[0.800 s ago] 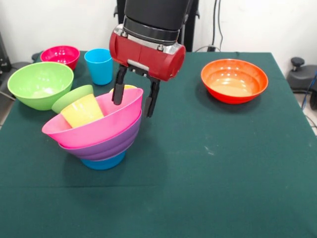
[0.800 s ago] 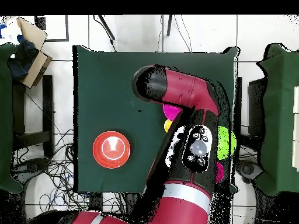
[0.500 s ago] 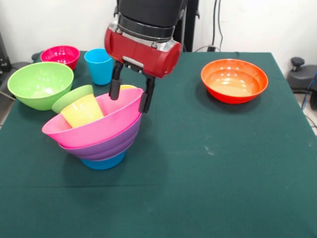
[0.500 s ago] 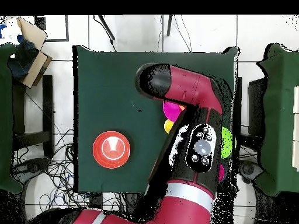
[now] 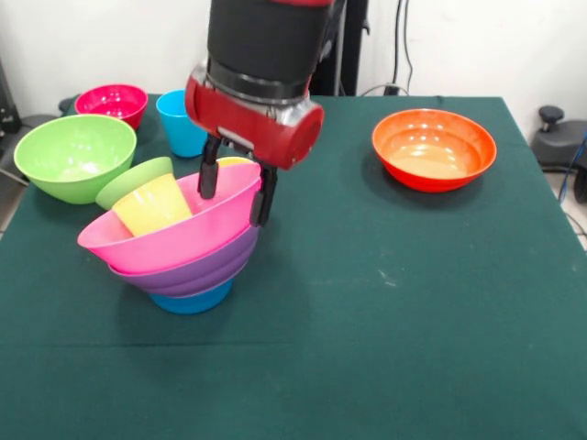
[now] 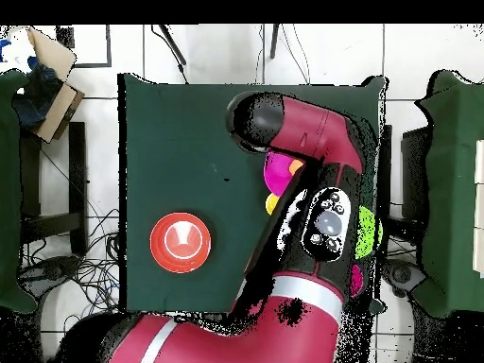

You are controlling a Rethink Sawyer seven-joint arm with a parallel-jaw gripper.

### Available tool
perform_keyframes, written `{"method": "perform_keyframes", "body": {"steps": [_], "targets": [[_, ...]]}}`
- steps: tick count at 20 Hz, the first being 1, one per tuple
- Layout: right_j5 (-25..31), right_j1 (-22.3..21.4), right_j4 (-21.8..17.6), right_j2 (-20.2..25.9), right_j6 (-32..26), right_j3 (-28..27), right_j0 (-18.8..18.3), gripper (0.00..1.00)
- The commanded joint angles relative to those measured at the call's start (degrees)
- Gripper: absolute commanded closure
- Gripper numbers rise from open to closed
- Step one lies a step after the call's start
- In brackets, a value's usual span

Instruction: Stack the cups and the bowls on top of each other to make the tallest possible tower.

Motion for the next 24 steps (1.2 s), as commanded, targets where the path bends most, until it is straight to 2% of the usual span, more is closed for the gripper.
{"method": "perform_keyframes", "body": {"steps": [1,3,7,11,24], "targets": [[-3.2,8.2,2.4,5.9,11.4,1.1,-0.4,0.0],[-3.7,8.5,3.3,6.8,10.5,1.1,-0.9,0.0],[-4.0,8.5,3.8,5.3,10.5,2.1,0.0,0.0],[-1.6,7.7,3.7,2.7,10.2,2.2,0.9,0.0],[2.4,5.2,3.3,1.1,7.8,2.5,0.7,0.0]]}}
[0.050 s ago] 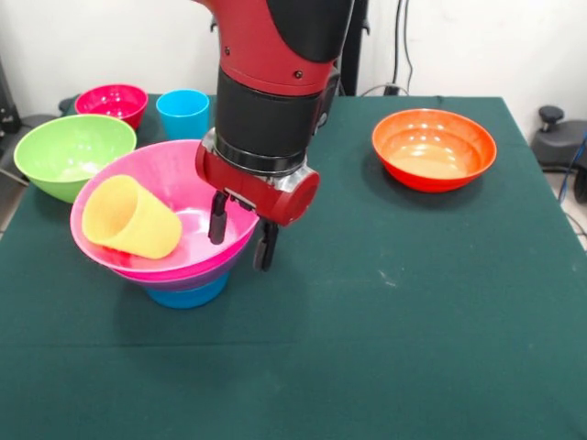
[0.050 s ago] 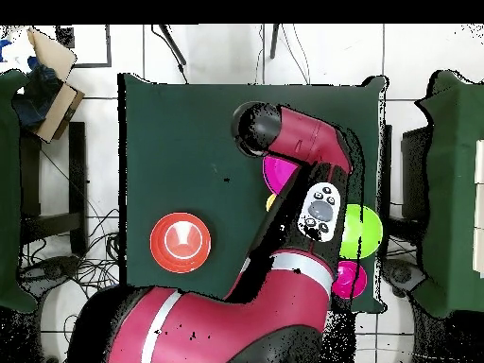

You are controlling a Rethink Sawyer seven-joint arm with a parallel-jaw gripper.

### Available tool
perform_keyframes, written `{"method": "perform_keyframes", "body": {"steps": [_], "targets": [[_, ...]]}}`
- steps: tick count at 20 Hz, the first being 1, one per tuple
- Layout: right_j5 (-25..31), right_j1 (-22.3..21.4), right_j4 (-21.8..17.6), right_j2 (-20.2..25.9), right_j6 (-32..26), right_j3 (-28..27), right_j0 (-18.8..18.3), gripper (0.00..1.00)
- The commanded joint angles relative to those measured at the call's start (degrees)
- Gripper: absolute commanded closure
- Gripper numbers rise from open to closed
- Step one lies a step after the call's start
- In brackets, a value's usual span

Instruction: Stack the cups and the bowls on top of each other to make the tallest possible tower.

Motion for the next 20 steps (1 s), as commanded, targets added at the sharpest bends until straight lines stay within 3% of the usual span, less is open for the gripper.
{"method": "perform_keyframes", "body": {"steps": [1,10,13,20], "targets": [[6.6,-1.0,-0.9,1.9,7.6,2.6,0.6,0.0],[11.5,-2.4,-0.9,0.6,6.9,1.1,0.9,0.0],[16.1,-4.6,-1.3,-0.7,6.0,-0.1,1.0,0.0],[17.8,-9.2,-1.7,1.8,-0.7,1.7,-2.3,0.0]]}}
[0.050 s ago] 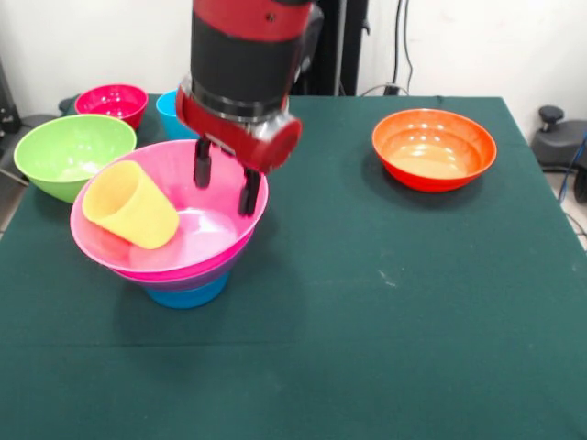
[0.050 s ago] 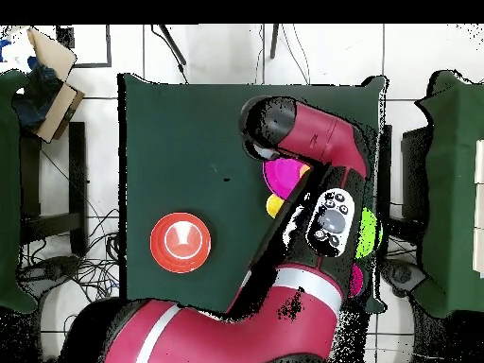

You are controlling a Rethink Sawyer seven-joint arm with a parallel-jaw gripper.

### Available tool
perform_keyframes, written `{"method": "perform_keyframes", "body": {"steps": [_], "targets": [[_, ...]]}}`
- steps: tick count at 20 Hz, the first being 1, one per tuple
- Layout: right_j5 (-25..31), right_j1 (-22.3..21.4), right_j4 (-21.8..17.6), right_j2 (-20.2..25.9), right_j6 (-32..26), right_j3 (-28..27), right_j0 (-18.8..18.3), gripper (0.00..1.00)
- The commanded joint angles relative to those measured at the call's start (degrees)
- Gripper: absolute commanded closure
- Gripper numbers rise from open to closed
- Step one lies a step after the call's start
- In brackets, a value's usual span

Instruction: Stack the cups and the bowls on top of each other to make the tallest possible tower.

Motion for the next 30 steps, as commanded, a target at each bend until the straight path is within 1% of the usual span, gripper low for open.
{"method": "perform_keyframes", "body": {"steps": [1,4,5,7,9,13,15,18,22,27,30], "targets": [[6.0,-6.1,-1.5,5.4,-1.7,2.7,-2.7,0.0],[1.2,-8.2,-1.2,8.0,-4.2,8.3,-4.0,0.0],[-2.9,-8.7,-1.9,8.6,-4.8,11.4,-4.2,0.0],[-8.5,-8.6,-3.7,9.8,-6.2,14.2,-5.1,0.0],[-12.6,-8.5,-5.3,12.0,-9.2,16.1,-6.9,0.0],[-17.7,-8.3,-8.7,16.8,-14.4,18.2,-10.0,0.0],[-19.2,-7.7,-9.1,20.0,-14.9,19.6,-12.1,0.0],[-22.6,-6.7,-10.2,23.8,-13.3,21.4,-14.4,0.0],[-23.6,-6.1,-12.4,25.1,-10.0,20.8,-14.7,0.0],[-21.7,-5.0,-13.4,27.9,-8.4,19.5,-16.2,0.0],[-20.3,-5.1,-13.7,28.1,-6.7,19.5,-16.2,0.0]]}}
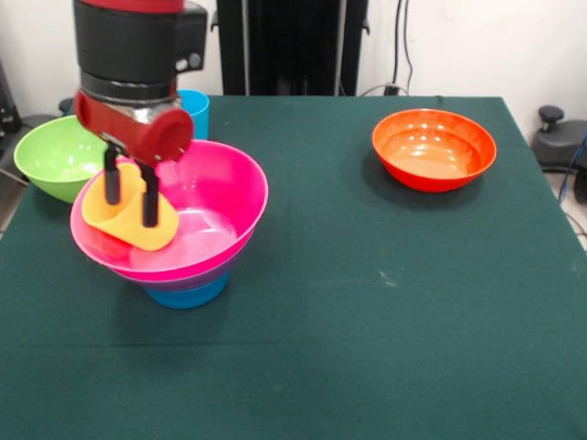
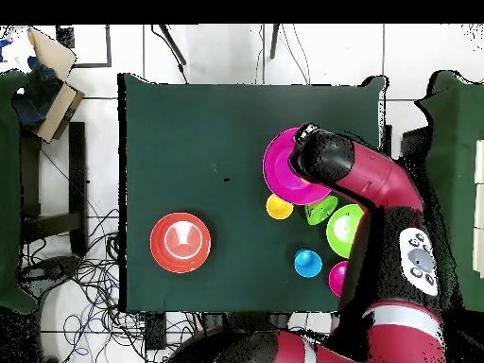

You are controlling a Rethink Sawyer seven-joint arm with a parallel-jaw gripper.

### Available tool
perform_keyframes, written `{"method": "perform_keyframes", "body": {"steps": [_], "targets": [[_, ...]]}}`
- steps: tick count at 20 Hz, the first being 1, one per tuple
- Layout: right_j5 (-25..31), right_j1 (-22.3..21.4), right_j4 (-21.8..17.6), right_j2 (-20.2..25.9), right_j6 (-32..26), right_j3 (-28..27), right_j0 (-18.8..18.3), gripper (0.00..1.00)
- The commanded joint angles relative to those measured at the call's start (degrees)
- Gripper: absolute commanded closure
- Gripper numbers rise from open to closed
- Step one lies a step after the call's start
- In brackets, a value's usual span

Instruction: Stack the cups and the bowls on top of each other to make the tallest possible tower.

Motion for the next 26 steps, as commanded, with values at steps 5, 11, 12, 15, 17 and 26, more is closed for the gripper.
{"method": "perform_keyframes", "body": {"steps": [5,11,12,15,17,26], "targets": [[5.5,2.9,-4.8,9.6,-4.6,4.0,0.8,0.0],[3.8,3.0,-7.7,7.9,-4.6,4.3,0.4,0.0],[4.0,2.8,-8.1,7.6,-4.6,4.3,0.5,0.0],[4.6,2.0,-9.4,6.2,-4.6,3.6,0.9,0.0],[4.8,1.4,-9.9,6.1,-4.7,3.8,0.6,0.0],[2.3,0.6,-11.3,7.8,-3.7,6.8,-1.4,0.0]]}}
